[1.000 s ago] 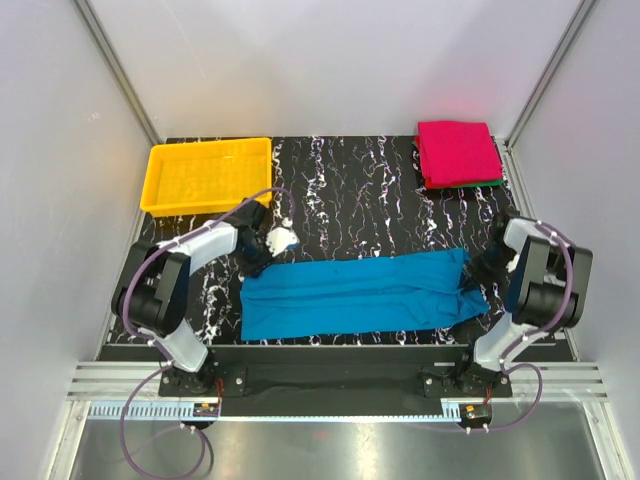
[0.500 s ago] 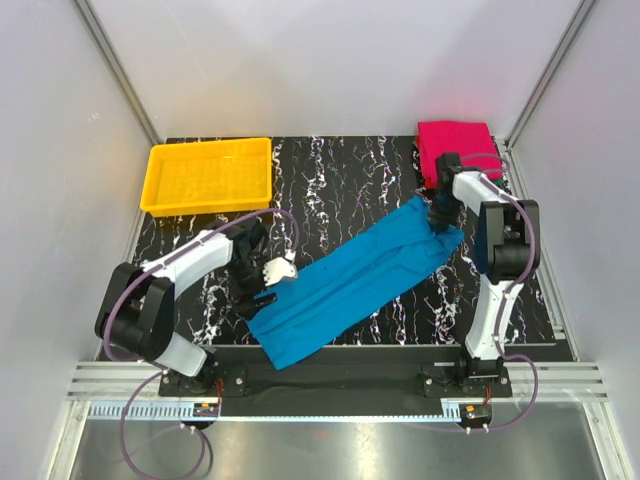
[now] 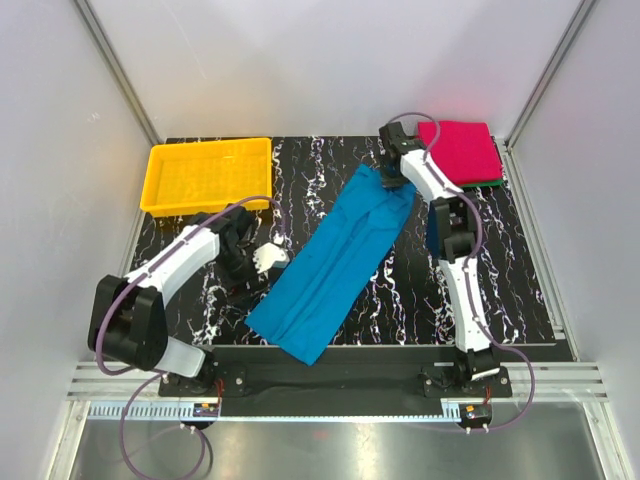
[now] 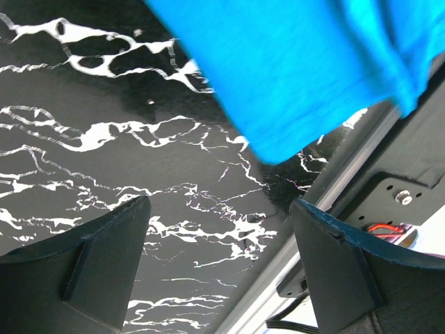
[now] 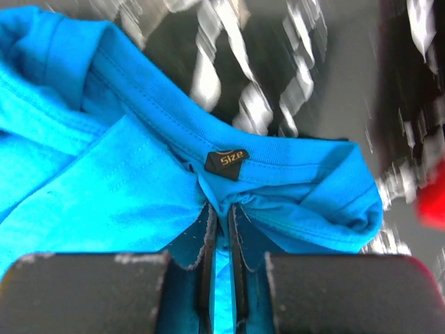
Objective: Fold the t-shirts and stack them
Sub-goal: Fold the tshirt
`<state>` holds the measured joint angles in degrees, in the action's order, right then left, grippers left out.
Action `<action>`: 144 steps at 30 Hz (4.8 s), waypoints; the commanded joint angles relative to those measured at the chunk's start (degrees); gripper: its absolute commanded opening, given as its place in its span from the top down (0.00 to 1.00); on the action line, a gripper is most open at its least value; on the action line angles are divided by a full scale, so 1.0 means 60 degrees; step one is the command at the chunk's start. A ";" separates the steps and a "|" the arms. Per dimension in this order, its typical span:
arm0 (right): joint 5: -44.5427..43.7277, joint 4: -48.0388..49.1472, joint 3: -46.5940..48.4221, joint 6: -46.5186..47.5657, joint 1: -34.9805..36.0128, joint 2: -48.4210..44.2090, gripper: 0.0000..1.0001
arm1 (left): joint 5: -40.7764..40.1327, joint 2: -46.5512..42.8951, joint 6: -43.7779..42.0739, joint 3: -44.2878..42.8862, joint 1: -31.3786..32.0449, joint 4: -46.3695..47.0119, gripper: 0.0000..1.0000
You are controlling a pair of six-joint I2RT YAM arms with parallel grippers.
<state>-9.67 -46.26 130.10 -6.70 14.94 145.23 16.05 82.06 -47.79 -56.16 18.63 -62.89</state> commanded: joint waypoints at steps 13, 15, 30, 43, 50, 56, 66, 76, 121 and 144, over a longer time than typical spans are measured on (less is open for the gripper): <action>0.0687 0.3430 0.3775 0.1584 0.0923 0.2324 0.83 | 0.0840 0.1189 0.2486 -0.0996 -0.0352 0.2073 0.12; 0.0835 0.3928 0.3760 0.1848 0.1040 0.2280 0.57 | 0.0723 0.1439 0.2675 -0.1127 -0.0162 0.2161 0.12; -0.0587 0.3583 0.2516 0.0817 0.0573 -0.0268 0.16 | 0.0430 0.2143 0.2824 -0.0661 0.0687 0.2572 0.20; 0.0761 0.2158 0.0670 -0.4756 -0.0380 0.0199 0.45 | 0.0560 0.2817 0.2838 0.0146 0.1698 0.2879 0.25; 0.1829 0.2071 0.1781 -0.5240 -0.0424 0.1575 0.53 | 0.1790 0.3139 0.2677 0.0205 0.2328 0.2865 0.25; 0.3119 0.3121 0.2719 -0.6177 -0.0527 0.2572 0.98 | 0.2480 0.3169 0.2443 -0.0277 0.2666 0.2792 0.25; 0.3048 0.4137 0.4009 -0.6546 -0.0776 0.2940 0.82 | 0.3228 0.3843 0.2414 -0.1157 0.3164 0.2691 0.24; 0.1176 0.2849 0.1333 -0.4540 -0.1142 -0.1184 0.25 | -0.0198 0.0784 0.1843 -0.0293 0.2813 0.2294 0.20; 0.2974 0.2130 -1.4843 -0.7937 0.5772 -0.9952 0.67 | -0.0640 -0.2061 -0.1895 0.4805 0.6753 0.6835 0.72; 0.3150 -0.0069 -1.1610 -0.5741 0.2760 -1.0411 1.00 | 0.0649 -0.1447 -0.0121 0.0767 0.4121 0.4813 1.00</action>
<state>9.15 -47.66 54.98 -48.18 37.71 79.42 19.27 71.24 -49.25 -45.12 47.99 -34.70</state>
